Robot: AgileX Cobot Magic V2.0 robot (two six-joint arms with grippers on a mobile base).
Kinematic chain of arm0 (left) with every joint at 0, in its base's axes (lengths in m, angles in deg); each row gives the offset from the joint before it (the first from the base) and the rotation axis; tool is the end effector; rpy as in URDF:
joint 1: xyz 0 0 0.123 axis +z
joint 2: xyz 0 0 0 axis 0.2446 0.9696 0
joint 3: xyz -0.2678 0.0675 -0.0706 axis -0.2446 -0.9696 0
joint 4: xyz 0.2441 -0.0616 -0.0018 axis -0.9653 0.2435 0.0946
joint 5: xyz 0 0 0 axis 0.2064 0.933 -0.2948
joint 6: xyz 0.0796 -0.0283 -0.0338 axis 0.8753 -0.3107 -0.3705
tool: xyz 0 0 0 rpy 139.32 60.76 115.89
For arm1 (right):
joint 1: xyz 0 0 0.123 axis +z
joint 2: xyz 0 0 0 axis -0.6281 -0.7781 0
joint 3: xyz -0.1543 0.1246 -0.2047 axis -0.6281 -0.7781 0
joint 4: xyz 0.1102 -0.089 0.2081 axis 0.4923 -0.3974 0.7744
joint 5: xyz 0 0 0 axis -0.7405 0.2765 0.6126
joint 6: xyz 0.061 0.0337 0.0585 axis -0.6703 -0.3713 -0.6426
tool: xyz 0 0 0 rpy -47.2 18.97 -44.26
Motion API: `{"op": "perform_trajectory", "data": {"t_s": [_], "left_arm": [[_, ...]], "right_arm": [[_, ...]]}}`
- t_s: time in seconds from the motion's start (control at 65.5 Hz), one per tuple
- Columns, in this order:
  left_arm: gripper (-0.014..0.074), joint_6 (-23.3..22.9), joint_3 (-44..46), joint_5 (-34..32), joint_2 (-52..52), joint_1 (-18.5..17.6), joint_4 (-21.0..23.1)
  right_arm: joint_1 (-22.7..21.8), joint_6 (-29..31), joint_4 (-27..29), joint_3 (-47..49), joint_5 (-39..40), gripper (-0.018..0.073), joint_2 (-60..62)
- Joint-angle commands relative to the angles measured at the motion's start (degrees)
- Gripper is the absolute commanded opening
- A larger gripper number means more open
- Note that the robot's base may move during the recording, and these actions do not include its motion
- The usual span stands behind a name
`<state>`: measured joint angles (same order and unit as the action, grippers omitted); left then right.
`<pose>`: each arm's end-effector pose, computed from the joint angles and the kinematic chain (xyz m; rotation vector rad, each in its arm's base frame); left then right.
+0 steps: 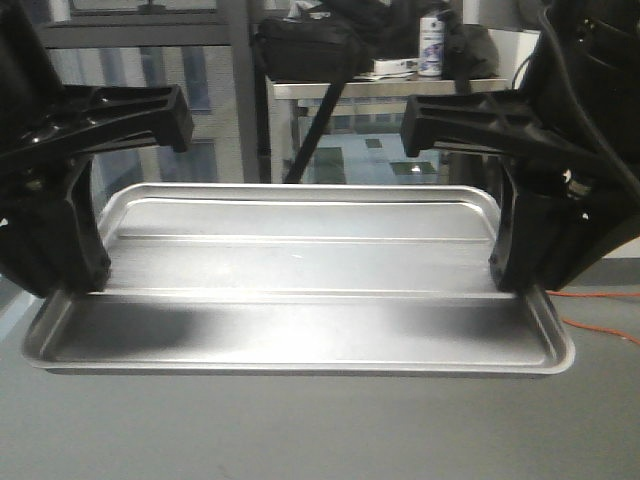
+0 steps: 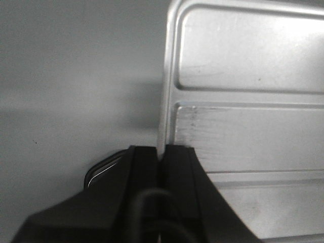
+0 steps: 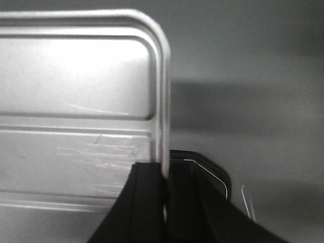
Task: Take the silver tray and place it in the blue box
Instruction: 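Hold the tray level with both grippers while the base drives away, then hold the tray above the blue bin as the base arrives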
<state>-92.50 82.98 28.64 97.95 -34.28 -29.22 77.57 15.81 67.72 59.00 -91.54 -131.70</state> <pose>0.1747 -0.1768 0.2576 0.0251 2.7281 -0.2929 0.2057 0.1535 0.2511 0.0747 2.7466 0.2708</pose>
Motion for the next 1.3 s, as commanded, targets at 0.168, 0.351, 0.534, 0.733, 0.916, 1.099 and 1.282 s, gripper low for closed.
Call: {"op": "perform_trajectory", "data": {"t_s": [0.168,0.351,0.534,0.733,0.916,1.099,1.282], "left_arm": [[-0.0104,-0.4,1.4,0.2,-1.9,-0.3,-1.9],[-0.0104,-0.4,1.4,0.2,-1.9,-0.3,-1.9],[-0.0104,-0.4,1.4,0.2,-1.9,-0.3,-1.9],[-0.0104,-0.4,1.4,0.2,-1.9,-0.3,-1.9],[-0.0104,-0.4,1.4,0.2,-1.9,-0.3,-1.9],[-0.0104,-0.4,1.4,0.2,-1.9,-0.3,-1.9],[-0.0104,-0.4,1.4,0.2,-1.9,-0.3,-1.9]], "right_arm": [[-0.3,0.3,-2.1,1.4,0.3,0.0048,2.0],[-0.3,0.3,-2.1,1.4,0.3,0.0048,2.0],[-0.3,0.3,-2.1,1.4,0.3,0.0048,2.0],[-0.3,0.3,-2.1,1.4,0.3,0.0048,2.0],[-0.3,0.3,-2.1,1.4,0.3,0.0048,2.0],[-0.3,0.3,-2.1,1.4,0.3,0.0048,2.0],[-0.3,0.3,-2.1,1.4,0.3,0.0048,2.0]]}}
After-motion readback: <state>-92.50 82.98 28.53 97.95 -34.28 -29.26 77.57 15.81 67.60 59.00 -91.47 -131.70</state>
